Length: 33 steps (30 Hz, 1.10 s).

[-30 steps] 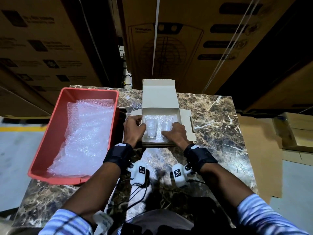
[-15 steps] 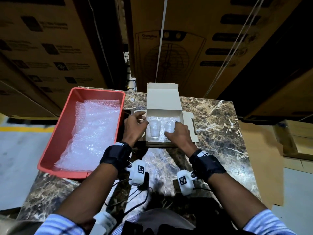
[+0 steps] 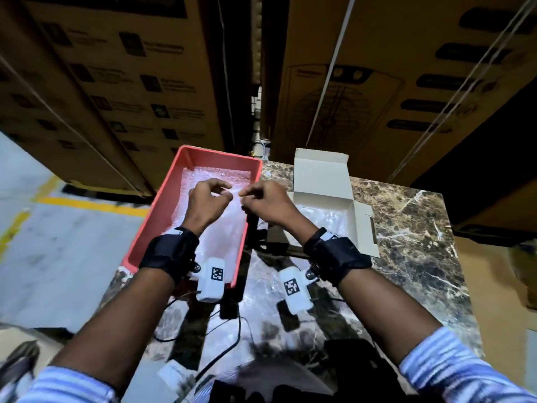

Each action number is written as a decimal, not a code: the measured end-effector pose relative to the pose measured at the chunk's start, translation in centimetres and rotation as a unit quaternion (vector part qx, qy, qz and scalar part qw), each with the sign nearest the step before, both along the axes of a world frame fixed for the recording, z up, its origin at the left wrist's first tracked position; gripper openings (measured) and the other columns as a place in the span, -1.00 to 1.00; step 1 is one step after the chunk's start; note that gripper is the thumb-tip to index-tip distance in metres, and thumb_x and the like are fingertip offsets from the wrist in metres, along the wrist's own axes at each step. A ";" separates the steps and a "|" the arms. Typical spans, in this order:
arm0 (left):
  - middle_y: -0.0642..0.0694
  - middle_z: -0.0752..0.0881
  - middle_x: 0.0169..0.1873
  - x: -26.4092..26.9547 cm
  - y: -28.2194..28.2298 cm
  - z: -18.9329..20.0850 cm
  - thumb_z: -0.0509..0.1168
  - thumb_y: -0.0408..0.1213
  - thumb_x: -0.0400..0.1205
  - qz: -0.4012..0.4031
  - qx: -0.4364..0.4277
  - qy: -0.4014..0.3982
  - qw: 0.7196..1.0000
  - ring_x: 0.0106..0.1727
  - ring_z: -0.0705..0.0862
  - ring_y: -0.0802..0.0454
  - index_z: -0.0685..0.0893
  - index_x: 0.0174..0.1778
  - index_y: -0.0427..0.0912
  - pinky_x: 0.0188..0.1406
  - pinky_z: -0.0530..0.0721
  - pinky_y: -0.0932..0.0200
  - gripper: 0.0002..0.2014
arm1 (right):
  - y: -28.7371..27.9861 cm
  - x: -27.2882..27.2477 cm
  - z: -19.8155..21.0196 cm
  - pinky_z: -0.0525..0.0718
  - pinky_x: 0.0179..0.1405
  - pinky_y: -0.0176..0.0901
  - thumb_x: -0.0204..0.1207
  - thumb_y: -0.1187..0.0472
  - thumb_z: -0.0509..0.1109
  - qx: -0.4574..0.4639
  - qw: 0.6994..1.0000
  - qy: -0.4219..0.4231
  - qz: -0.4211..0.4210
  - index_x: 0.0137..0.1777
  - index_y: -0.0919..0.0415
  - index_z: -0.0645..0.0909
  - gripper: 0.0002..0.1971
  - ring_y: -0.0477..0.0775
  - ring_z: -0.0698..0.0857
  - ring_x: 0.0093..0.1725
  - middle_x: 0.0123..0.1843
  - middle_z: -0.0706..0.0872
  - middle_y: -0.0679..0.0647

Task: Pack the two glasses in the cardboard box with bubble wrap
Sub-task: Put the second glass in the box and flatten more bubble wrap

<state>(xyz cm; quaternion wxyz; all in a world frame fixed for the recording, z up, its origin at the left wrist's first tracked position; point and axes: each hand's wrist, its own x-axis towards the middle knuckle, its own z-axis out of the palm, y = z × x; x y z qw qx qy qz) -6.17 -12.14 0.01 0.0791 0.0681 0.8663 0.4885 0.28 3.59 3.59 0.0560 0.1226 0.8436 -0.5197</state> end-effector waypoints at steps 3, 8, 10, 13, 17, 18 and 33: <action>-0.10 0.78 -0.36 -1.7 -2.8 -1.1 0.40 -0.42 0.55 -0.053 -0.088 -0.108 0.989 -0.27 0.70 -0.09 0.79 -0.12 -0.03 -0.23 0.67 0.17 -0.82 | -2.9 -2.0 -0.6 0.83 0.11 0.17 0.58 0.36 0.42 0.041 0.995 -0.065 0.067 0.10 0.18 0.80 -0.81 0.18 0.87 -0.04 -0.07 0.87 0.22; -0.11 0.74 -0.26 -1.8 -4.5 -1.7 0.66 -0.31 0.40 -0.176 -0.307 -0.227 0.908 -0.19 0.75 -0.04 0.78 0.11 -0.16 -0.22 0.84 0.05 -0.63 | -6.6 -2.7 -2.4 0.62 0.35 -0.05 0.70 0.22 0.32 0.161 0.960 -0.156 0.168 0.55 0.28 0.56 -0.57 0.25 0.61 0.46 0.53 0.60 0.26; -0.14 0.75 -0.07 -1.3 -4.3 -1.7 0.75 -0.17 0.31 -0.216 -0.371 -0.231 0.873 0.03 0.79 -0.12 0.77 0.13 -0.14 -0.05 0.87 -0.04 -0.50 | -7.6 -2.8 -3.2 0.59 0.41 -0.02 0.70 0.23 0.33 0.193 0.948 -0.171 0.184 0.60 0.29 0.46 -0.53 0.27 0.53 0.53 0.59 0.50 0.28; -0.18 0.75 -0.02 -1.4 -4.1 -1.8 0.78 -0.21 0.26 -0.246 -0.398 -0.230 0.853 0.09 0.80 -0.16 0.76 0.14 -0.18 0.03 0.82 0.01 -0.44 | -8.4 -2.8 -3.8 0.61 0.36 0.02 0.69 0.28 0.33 0.220 0.937 -0.186 0.197 0.58 0.31 0.46 -0.54 0.32 0.56 0.48 0.55 0.48 0.32; -0.14 0.73 -0.29 -2.0 -4.2 -1.9 0.66 -0.46 0.31 -0.262 -0.403 -0.229 0.846 -0.13 0.81 -0.17 0.81 0.04 -0.25 -0.14 0.76 0.07 -0.62 | -8.8 -2.5 -4.2 0.63 0.27 0.03 0.67 0.30 0.35 0.258 0.923 -0.179 0.224 0.55 0.32 0.49 -0.55 0.33 0.61 0.41 0.49 0.54 0.34; -0.13 0.75 -0.31 -2.1 -4.3 -2.0 0.62 -0.47 0.34 -0.261 -0.404 -0.226 0.847 -0.21 0.80 -0.14 0.81 0.00 -0.25 -0.22 0.74 0.11 -0.68 | -8.7 -2.6 -4.3 0.62 0.26 0.01 0.65 0.33 0.35 0.262 0.921 -0.179 0.227 0.55 0.31 0.48 -0.54 0.32 0.60 0.42 0.49 0.54 0.33; 0.01 0.84 -0.25 -3.5 -5.2 3.0 0.25 0.06 0.32 -0.238 -0.235 -0.239 0.911 -0.14 0.68 -0.10 0.76 -0.26 -0.15 -0.04 0.57 0.04 -0.64 | -6.8 -2.2 -2.1 0.70 -0.05 0.01 0.51 0.30 0.59 0.204 0.944 -0.140 0.218 0.81 0.06 0.02 0.00 0.30 0.69 0.15 0.38 0.58 0.31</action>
